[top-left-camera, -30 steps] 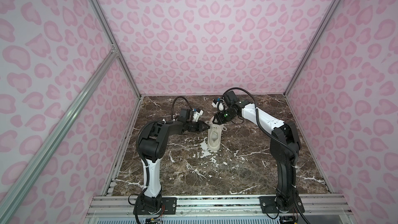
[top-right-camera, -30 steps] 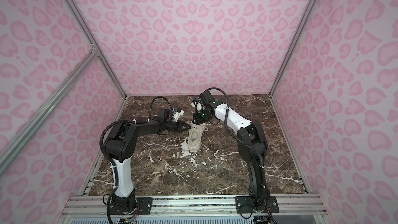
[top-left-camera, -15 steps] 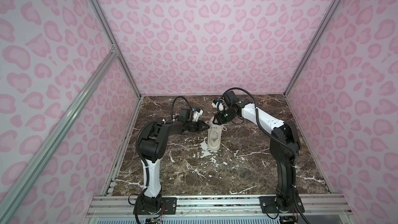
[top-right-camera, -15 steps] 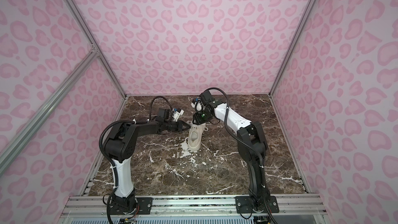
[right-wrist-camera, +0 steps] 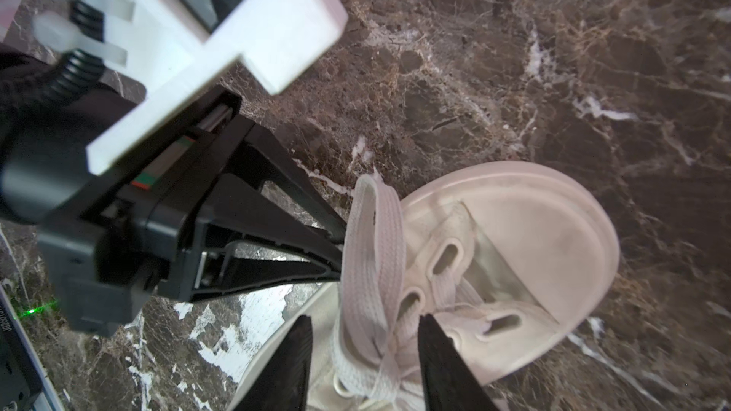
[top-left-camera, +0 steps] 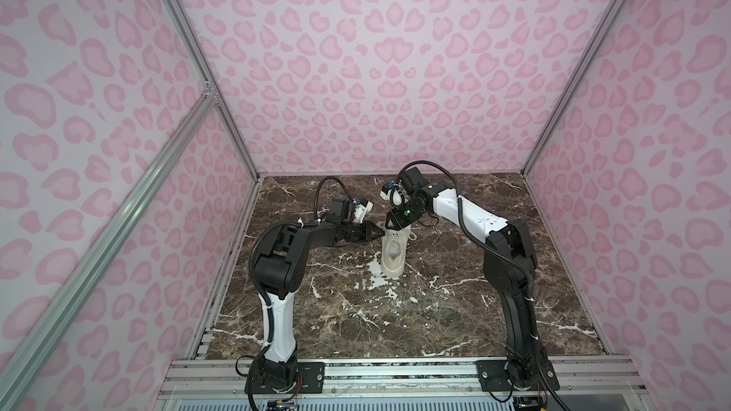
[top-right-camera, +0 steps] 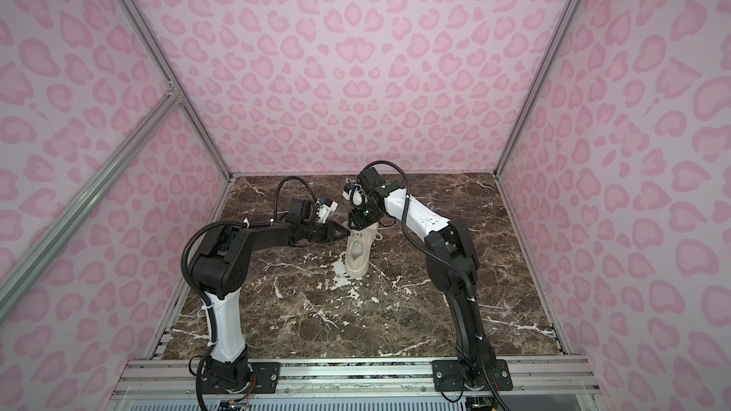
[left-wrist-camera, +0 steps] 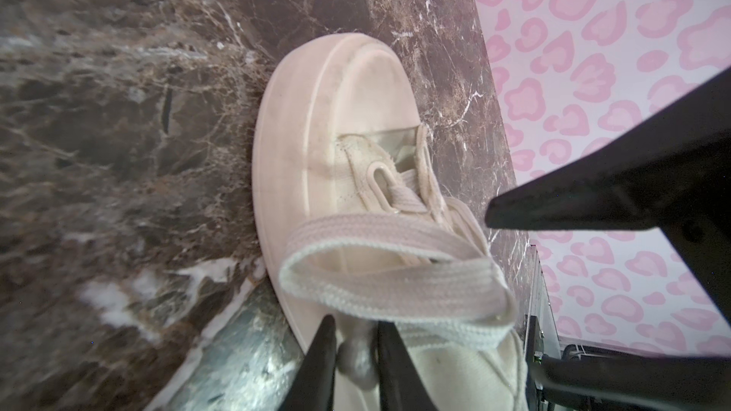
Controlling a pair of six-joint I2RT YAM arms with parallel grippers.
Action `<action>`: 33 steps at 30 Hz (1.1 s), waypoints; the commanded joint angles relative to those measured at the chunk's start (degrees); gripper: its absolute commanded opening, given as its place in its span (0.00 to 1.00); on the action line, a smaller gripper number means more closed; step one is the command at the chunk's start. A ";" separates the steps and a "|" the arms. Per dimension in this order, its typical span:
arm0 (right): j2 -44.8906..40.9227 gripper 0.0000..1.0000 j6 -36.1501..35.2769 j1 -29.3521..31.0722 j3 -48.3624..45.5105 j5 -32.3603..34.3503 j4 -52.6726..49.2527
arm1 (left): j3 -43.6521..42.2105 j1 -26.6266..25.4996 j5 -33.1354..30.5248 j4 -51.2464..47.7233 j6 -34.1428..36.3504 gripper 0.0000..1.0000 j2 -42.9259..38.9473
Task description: Tie the shoes
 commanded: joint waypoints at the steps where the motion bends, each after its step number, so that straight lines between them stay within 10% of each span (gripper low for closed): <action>1: 1.78 0.46 -2.10 0.31 1.40 2.38 -1.96 | 0.21 0.03 0.56 -0.10 -0.14 0.22 -0.77; 19: 3.32 0.17 -2.30 1.32 3.06 2.83 -1.07 | 0.65 0.10 0.54 -1.28 0.11 0.21 -0.57; 33: -5.60 0.07 9.41 -3.62 -15.23 -15.43 20.56 | 5.45 0.65 1.41 -5.61 1.03 0.20 2.14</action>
